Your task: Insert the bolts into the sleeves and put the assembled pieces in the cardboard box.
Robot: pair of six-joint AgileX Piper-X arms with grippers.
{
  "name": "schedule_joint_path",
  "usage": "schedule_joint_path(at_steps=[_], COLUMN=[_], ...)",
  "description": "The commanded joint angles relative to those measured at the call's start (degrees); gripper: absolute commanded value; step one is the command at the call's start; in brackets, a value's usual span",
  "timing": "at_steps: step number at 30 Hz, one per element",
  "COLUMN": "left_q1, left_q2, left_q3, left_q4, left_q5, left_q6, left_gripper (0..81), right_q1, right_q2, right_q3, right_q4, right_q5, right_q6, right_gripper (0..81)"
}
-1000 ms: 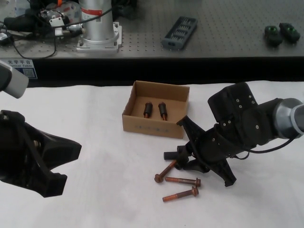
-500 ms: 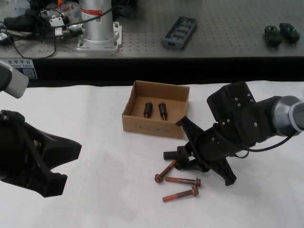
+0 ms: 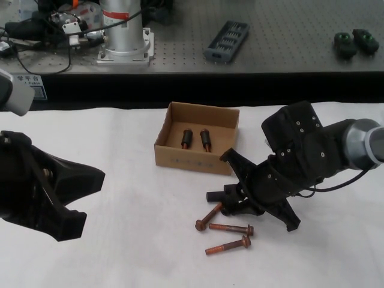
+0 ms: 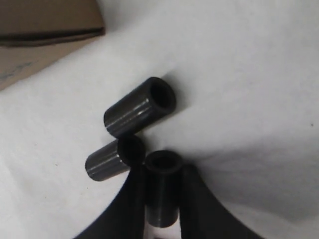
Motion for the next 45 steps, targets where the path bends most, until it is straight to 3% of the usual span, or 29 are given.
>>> schedule_joint_path(at_steps=[1, 14, 21, 23, 28, 30, 37, 45], left_q1=[0.0, 0.0, -0.6, -1.6, -6.4, -8.7, -15.9, -17.0], left_q2=[-0.1, 0.2, 7.5, 10.8, 17.7, 20.7, 31.2, 44.6], left_q3=[-0.2, -0.2, -0.2, -0.2, -1.6, -2.4, -7.2, -16.8], left_q4=[-0.5, -0.3, 0.7, 0.7, 0.3, -0.3, -0.2, -1.5], left_q5=[-0.3, 0.6, 3.3, 3.4, 2.8, 0.0, -5.6, -8.7], left_q6=[0.2, 7.5, 11.5, 15.2, 21.2, 21.6, 32.4, 34.2], left_gripper=[0.7, 0.6, 0.2, 4.5, 34.6, 41.0, 41.0, 41.0], right_q1=[0.0, 0.0, 0.0, 0.0, 0.0, 0.0, 0.0, 0.0], right_q2=[-0.4, -18.6, -31.1, -34.8, -43.2, -46.1, -55.1, -59.6], right_q3=[0.3, 1.9, 6.8, 8.4, 12.9, 14.1, 17.2, 17.2], right_q4=[2.2, 11.8, 16.1, 17.0, 19.6, 21.0, 23.0, 25.6], right_q5=[-0.7, -0.3, -0.3, -0.3, -1.5, -2.1, -2.2, -2.1], right_q6=[-1.6, -20.2, -26.5, -27.7, -28.4, -28.8, -30.5, -33.9], right_gripper=[1.9, 1.9, 1.9, 1.9, 1.9, 1.9, 1.9, 1.9])
